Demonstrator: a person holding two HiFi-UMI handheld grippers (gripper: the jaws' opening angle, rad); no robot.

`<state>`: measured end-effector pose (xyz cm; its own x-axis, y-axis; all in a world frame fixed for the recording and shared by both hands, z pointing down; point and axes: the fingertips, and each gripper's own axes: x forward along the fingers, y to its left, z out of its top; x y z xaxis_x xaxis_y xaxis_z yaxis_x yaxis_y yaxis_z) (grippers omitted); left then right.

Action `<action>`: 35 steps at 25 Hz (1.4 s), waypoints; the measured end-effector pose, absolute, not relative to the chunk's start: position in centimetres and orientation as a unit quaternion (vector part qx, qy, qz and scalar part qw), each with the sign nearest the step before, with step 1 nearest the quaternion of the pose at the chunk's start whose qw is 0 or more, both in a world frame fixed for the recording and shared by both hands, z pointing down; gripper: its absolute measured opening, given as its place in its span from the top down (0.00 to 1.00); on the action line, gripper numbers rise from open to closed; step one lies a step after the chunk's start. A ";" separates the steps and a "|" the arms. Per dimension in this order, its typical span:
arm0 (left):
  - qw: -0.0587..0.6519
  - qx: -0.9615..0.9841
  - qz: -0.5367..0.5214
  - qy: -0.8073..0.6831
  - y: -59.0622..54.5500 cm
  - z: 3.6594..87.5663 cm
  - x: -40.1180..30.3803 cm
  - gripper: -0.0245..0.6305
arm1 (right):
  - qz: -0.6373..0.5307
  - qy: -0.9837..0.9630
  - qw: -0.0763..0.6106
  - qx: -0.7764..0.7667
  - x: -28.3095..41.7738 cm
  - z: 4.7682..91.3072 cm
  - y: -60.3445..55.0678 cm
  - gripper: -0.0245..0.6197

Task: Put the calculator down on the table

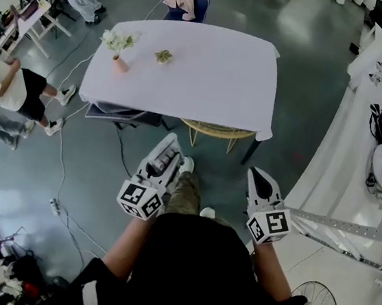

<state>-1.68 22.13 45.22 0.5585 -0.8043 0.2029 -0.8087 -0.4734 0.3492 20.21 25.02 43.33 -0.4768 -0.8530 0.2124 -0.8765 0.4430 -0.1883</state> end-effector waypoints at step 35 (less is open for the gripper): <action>0.421 0.806 0.113 -0.401 -22.4 70.9 -5.8 0.77 | 0.219 -0.830 0.062 0.509 8.6 48.3 -11.7 0.97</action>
<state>-5.83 -22.43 70.87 0.6534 -0.5504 0.5197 -0.7410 -0.3249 0.5876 8.56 -11.68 48.30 -0.4735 -0.8186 0.3251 -0.8725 0.3854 -0.3002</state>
